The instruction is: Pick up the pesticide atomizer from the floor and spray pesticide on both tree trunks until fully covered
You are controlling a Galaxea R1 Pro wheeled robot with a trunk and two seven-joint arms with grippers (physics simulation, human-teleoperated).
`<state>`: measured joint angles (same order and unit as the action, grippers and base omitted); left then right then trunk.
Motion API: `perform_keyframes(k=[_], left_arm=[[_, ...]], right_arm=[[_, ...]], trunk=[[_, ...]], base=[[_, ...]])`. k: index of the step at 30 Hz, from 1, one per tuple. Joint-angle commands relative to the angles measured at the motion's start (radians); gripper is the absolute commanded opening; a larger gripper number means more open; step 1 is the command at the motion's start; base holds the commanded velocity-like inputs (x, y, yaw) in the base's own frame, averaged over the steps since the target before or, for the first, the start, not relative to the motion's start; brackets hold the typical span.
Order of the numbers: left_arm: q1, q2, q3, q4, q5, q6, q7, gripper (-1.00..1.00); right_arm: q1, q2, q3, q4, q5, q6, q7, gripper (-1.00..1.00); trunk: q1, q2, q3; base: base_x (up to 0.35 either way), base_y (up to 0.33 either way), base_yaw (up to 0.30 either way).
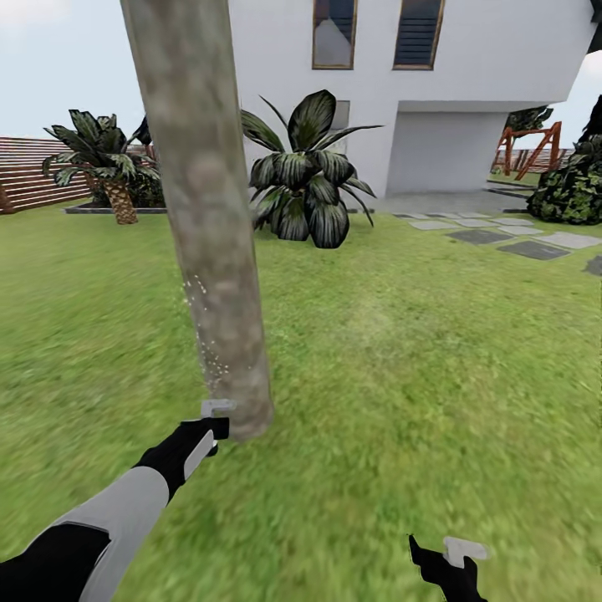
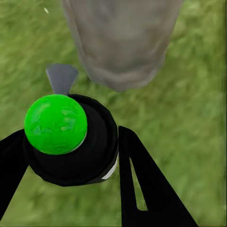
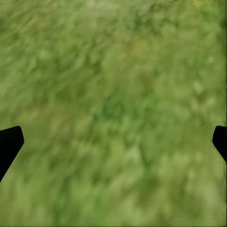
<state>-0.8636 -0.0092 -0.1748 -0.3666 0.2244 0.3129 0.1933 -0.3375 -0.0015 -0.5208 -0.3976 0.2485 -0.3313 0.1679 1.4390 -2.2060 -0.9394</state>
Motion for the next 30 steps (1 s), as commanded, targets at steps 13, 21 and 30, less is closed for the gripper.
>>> perform_keyframes(k=[13, 21, 30], left_arm=[[0.0, 0.001, 0.0, -0.003, 0.001, 0.096, 0.0, -1.0], [0.0, 0.0, 0.0, -0.003, 0.001, 0.097, 0.0, -1.0], [0.0, 0.0, 0.0, -0.003, 0.001, 0.097, 0.0, -1.0]], right_arm=[[0.0, 0.0, -0.001, -0.001, 0.0, 0.0, -0.001, 1.0], [0.0, 0.0, 0.001, -0.001, 0.0, 0.0, -0.001, 1.0], [0.0, 0.0, 0.001, 0.0, 0.0, 0.0, -0.001, 1.0]], trunk=[[0.0, 0.0, -0.001], [0.0, 0.0, -0.001], [0.0, 0.0, -0.001]], base=[[0.127, -0.185, 0.095], [0.146, -0.185, 0.016], [0.036, -0.269, 0.26]])
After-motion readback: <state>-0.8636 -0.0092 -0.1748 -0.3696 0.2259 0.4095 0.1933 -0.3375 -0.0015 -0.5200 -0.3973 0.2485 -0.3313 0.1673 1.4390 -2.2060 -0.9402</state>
